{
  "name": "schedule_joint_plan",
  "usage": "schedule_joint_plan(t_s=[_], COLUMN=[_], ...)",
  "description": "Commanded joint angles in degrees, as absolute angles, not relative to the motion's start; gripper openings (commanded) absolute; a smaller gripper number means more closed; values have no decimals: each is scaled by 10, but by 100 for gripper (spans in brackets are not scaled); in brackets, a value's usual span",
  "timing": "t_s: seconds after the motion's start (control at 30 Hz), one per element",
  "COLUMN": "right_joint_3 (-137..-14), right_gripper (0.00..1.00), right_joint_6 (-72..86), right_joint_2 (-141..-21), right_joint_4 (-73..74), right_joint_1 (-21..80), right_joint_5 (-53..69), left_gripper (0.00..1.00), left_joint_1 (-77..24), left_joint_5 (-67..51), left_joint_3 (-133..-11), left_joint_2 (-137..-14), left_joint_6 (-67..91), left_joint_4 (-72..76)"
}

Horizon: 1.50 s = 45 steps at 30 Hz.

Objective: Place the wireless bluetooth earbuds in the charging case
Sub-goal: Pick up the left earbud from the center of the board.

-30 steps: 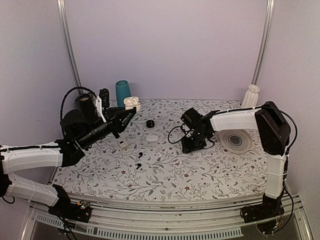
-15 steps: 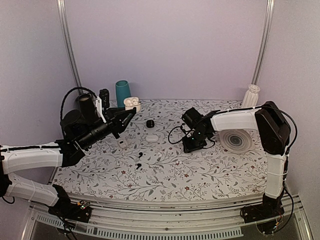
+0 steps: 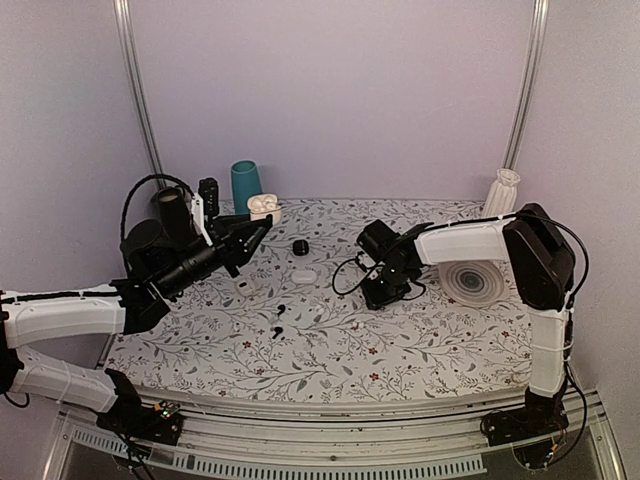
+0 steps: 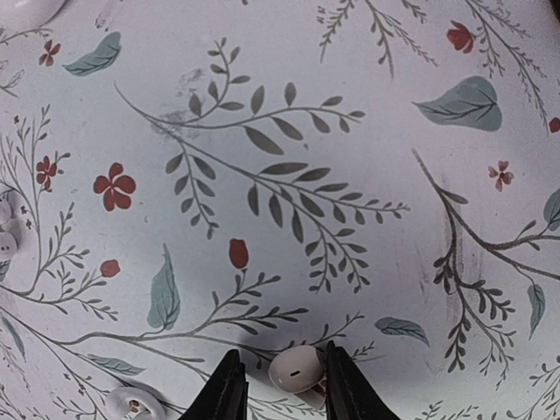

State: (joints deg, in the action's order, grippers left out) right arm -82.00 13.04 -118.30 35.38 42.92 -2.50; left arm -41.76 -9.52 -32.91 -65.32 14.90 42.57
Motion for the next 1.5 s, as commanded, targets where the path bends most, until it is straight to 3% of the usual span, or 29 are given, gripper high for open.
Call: schedule_joint_plan(t_s=[0.0,1.47], right_joint_3=[-840,-833], right_gripper=[31,20], right_joint_6=[118,191], right_joint_2=[-1198,-1212], right_joint_4=[363,364], right_joint_1=[436,429], right_joint_5=[-31,-3], left_gripper=[0,0], left_joint_1=[-414,-414], left_joint_5=[-91,-104], left_joint_3=[-322,-329], left_joint_2=[-649,-671], left_joint_6=[153,158], left_joint_4=[443,458])
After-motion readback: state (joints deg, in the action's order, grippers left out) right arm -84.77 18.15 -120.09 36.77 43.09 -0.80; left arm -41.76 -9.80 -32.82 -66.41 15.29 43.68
